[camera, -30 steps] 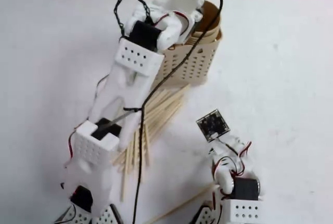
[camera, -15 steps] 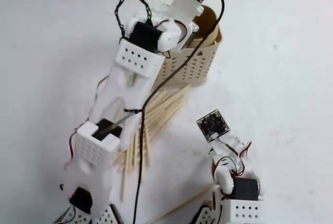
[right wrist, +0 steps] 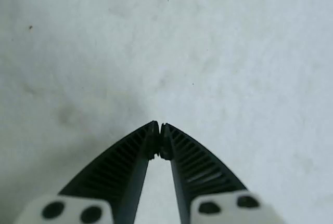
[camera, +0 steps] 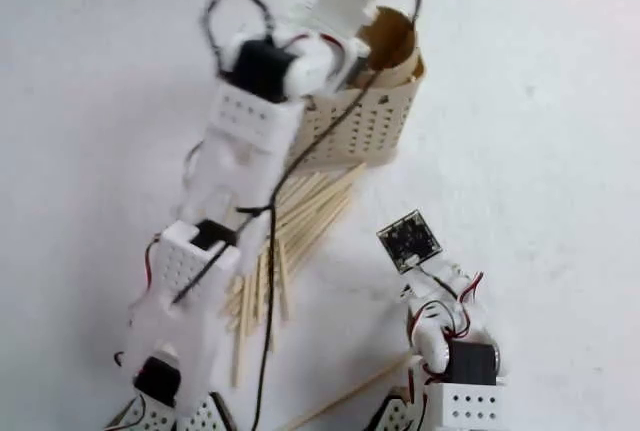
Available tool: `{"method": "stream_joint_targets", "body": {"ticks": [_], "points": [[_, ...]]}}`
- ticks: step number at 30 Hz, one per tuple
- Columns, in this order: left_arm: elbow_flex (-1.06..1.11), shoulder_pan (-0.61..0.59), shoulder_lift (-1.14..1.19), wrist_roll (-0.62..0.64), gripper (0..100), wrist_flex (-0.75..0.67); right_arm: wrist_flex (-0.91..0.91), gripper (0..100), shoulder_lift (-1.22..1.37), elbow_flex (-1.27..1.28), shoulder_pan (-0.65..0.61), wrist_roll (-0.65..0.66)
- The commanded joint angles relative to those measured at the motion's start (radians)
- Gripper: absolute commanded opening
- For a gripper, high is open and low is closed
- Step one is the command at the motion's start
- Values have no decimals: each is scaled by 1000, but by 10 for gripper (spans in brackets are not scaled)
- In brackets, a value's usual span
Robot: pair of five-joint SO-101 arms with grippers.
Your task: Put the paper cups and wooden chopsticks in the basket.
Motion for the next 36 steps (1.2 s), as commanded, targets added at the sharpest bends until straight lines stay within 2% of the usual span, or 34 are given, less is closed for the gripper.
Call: {"method": "stream_joint_targets", "body": {"ticks": [1, 7, 11, 14, 16, 18, 22, 25, 27, 30, 34, 36], "points": [[-193, -104, -53, 3, 120, 106, 7, 18, -13, 8, -8, 11], [-161, -309, -159, 137, 120, 190, 2, 18, -13, 8, -8, 11], [-51, -470, -236, 140, 121, 193, -24, 18, -13, 8, -2, 11], [229, -565, -363, 138, 124, 193, -24, 18, -13, 8, -2, 11], [517, -624, -484, 137, 124, 192, -21, 18, -13, 8, -2, 11], [829, -659, -605, 83, 124, 178, -21, 18, -13, 8, -2, 11], [1398, -659, -822, -164, 121, 12, -18, 18, -13, 8, -2, 11], [1734, -650, -993, -284, 120, -146, -18, 18, -13, 8, -2, 11], [1909, -639, -1109, -325, 120, -226, -18, 18, -13, 8, -1, 11], [2139, -559, -1264, -348, 119, -324, -10, 17, -13, 8, 1, 12], [2341, -386, -1402, -342, 68, -416, -2, 17, -13, 3, 31, 17], [2374, -292, -1408, -316, 83, -436, -2, 17, -13, 3, 56, 48]]}}
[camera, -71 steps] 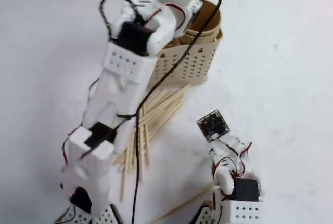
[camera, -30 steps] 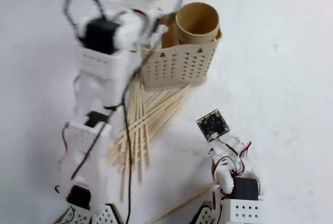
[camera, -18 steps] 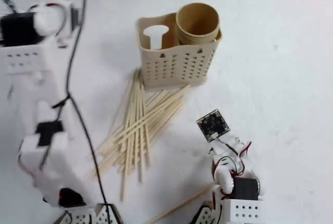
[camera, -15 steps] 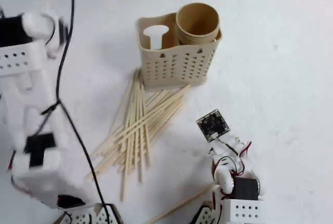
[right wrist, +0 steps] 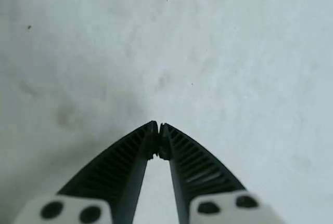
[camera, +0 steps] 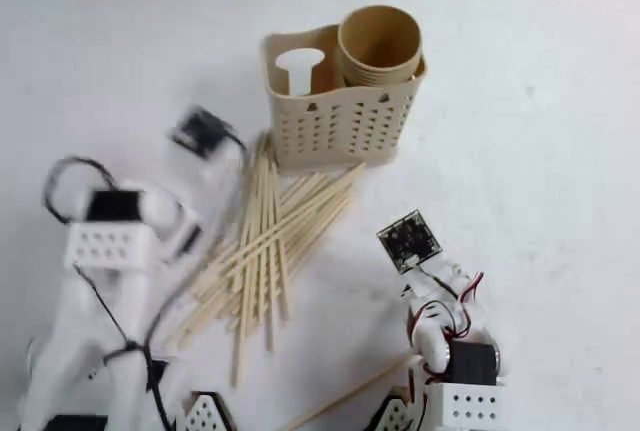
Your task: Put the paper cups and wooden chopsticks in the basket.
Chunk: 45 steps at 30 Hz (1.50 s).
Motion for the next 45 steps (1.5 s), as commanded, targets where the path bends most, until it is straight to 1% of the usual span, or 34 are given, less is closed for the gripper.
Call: {"method": "stream_joint_targets", "body": {"ticks": [1, 4, 7, 10, 12, 17, 23, 25, 29, 34, 36, 40, 45], "points": [[91, 203, -73, 58, 101, -68, -1, 17, -13, 3, 53, 51], [28, 294, -38, 164, 157, -66, -1, 17, -13, 3, 53, 54], [-35, 400, 28, 192, 164, -77, -4, 17, -13, 8, 53, 48], [-57, 461, 122, 227, 164, -130, 21, 17, -8, 8, 62, 52], [-57, 461, 191, 229, 164, -192, 62, 17, -12, 8, 93, 55], [-61, 460, 331, 219, 142, -296, 48, 17, -13, 8, 120, 55], [-61, 460, 360, 222, 142, -367, 54, 17, -12, 8, 122, 55], [-54, 456, 361, 224, 142, -410, 54, 17, -12, 8, 122, 55], [-54, 412, 369, 224, 143, -448, 64, 17, -13, 8, 157, 55], [-61, 414, 461, 221, 143, -526, 62, 17, -13, 8, 171, 55], [-80, 415, 506, 218, 143, -532, 62, 17, -13, 8, 171, 55], [-146, 407, 573, 222, 139, -482, 62, 17, -13, 8, 171, 55], [-155, 414, 581, 222, 136, -456, 62, 17, -13, 8, 171, 55]]}}
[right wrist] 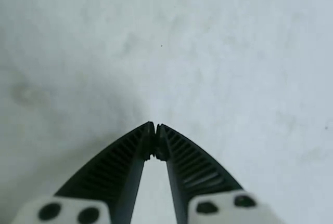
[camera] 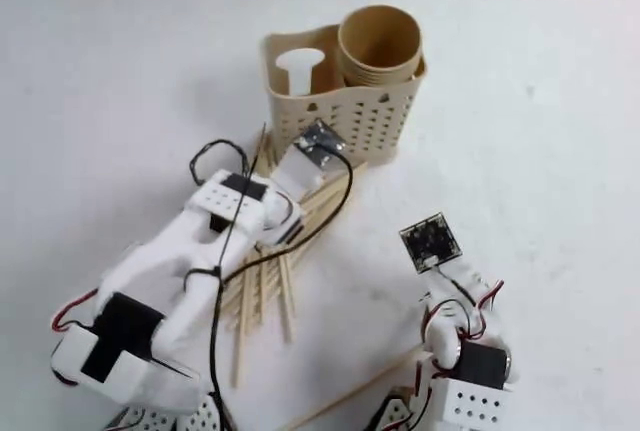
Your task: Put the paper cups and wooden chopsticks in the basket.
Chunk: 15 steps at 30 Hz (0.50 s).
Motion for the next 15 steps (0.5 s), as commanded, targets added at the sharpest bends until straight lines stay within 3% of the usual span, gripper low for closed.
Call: {"method": "stream_joint_targets", "body": {"ticks": [1, 5, 15], "points": [[-34, -10, -12, 3, 123, 28, 4, 17, -12, 8, 7, 11], [-34, -8, -36, 3, 62, 58, 4, 17, -12, 8, 7, 11], [-41, -8, -131, -2, 58, 178, 4, 17, -12, 8, 8, 11]]}}
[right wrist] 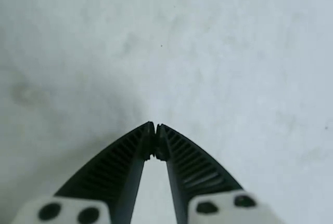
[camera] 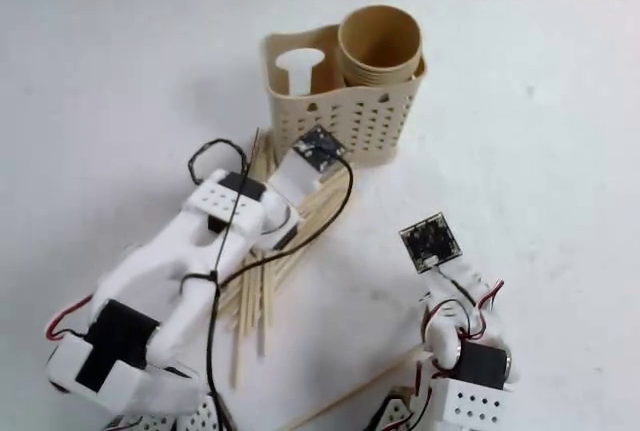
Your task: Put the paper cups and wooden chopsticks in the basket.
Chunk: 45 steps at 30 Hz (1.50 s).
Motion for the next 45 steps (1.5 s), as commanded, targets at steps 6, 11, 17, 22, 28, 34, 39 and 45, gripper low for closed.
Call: {"method": "stream_joint_targets", "body": {"ticks": [6, 11, 17, 22, 28, 34, 39, 45], "points": [[-38, -10, -213, -2, 58, 153, 4, 17, -12, 8, 7, 11], [-38, -8, -361, -2, 57, 239, 4, 18, -12, 8, 7, 11], [-38, -8, -522, -3, 57, 328, 4, 18, -12, 8, 5, 11], [-38, -8, -671, -2, 57, 345, 4, 18, -12, 8, 5, 11], [-38, -8, -863, -2, 57, 345, 2, 18, -12, 8, 5, 11], [-78, -13, -964, 6, 57, 292, 2, 18, -12, 8, 5, 11], [-137, -12, -963, 15, 57, 140, 2, 18, -12, 8, 4, 11], [-147, -12, -834, 112, 55, -207, 2, 18, -12, 8, 4, 11]]}}
